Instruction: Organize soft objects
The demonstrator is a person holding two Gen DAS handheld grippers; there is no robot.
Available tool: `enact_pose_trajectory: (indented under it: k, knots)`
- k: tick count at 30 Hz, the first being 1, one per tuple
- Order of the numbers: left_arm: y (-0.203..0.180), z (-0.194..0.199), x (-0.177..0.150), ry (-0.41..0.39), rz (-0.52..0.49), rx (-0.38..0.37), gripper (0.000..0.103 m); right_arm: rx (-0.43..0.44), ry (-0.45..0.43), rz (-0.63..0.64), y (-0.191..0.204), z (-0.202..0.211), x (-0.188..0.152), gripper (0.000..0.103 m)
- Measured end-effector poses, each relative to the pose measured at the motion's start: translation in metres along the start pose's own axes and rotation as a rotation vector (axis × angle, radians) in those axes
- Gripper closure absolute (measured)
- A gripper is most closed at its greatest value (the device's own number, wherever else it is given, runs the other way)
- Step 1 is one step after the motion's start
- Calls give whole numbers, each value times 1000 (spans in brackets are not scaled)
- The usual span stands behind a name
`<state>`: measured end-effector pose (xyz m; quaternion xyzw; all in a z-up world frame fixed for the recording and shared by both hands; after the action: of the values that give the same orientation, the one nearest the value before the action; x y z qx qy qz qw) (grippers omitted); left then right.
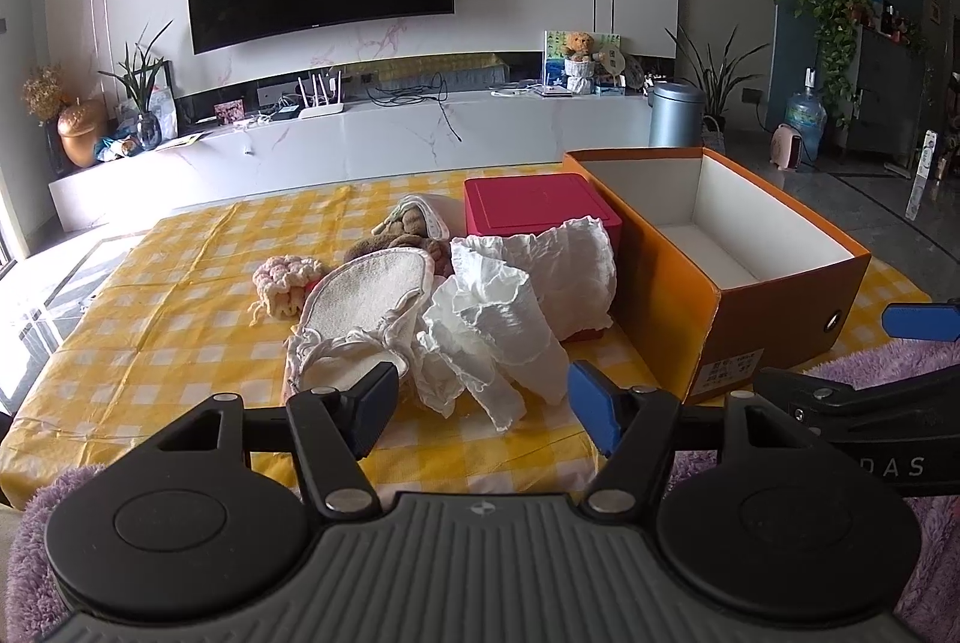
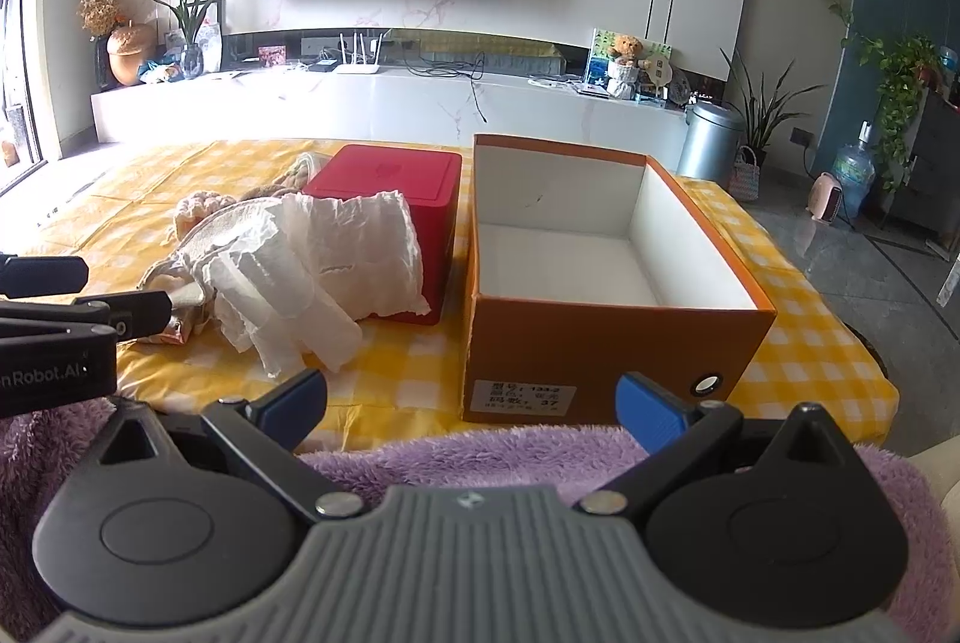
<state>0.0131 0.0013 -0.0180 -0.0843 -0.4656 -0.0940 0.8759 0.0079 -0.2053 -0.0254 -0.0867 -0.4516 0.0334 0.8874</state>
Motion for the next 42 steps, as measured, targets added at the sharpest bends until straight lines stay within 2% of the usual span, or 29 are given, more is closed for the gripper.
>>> enact_pose_trajectory:
  k: [42]
  knots:
    - [3, 1, 0, 0, 5, 9, 27, -8, 8, 13, 2, -2, -1, 2]
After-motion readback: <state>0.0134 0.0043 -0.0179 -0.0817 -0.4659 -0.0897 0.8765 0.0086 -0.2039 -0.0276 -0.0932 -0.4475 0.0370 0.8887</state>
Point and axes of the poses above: each gripper's, at about its wrist camera, not at the fingertips, and z roughly against the way its jaws point, y to its left, x to its top, the point moved 2 cm from there along -z, roughly the way its jaws point, and after that the axes turned 10 degrees about -x, right-handed, at the moved point
